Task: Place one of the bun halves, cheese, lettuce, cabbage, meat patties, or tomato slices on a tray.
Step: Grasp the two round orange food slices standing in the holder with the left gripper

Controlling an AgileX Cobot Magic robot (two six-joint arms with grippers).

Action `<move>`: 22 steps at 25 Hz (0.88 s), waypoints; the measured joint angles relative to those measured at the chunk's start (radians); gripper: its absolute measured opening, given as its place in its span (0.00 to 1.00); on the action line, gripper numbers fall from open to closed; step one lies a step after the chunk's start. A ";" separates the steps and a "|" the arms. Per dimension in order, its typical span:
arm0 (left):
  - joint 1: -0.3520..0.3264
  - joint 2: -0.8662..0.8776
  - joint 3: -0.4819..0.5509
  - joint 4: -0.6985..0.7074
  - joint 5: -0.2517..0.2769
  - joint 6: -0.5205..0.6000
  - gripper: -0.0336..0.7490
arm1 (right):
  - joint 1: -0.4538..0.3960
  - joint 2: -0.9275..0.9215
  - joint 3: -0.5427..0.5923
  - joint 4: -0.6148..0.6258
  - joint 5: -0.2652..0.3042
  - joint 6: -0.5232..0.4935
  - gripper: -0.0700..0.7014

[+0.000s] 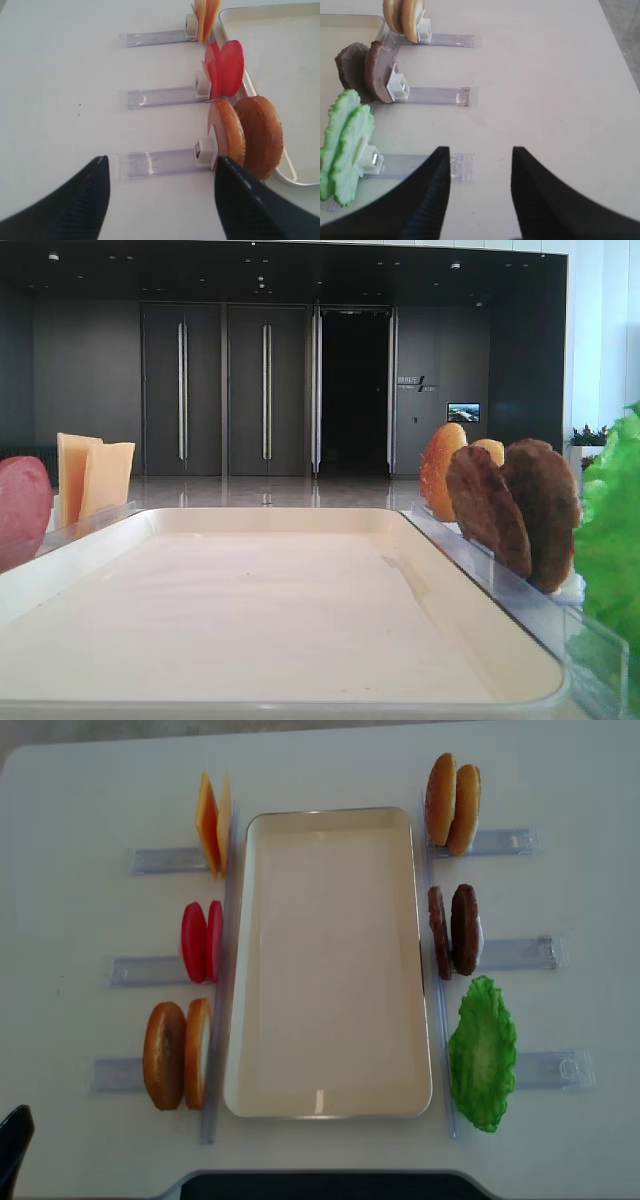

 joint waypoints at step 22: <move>0.000 0.000 0.000 0.000 0.000 0.000 0.69 | 0.000 0.000 0.000 0.000 0.000 0.000 0.49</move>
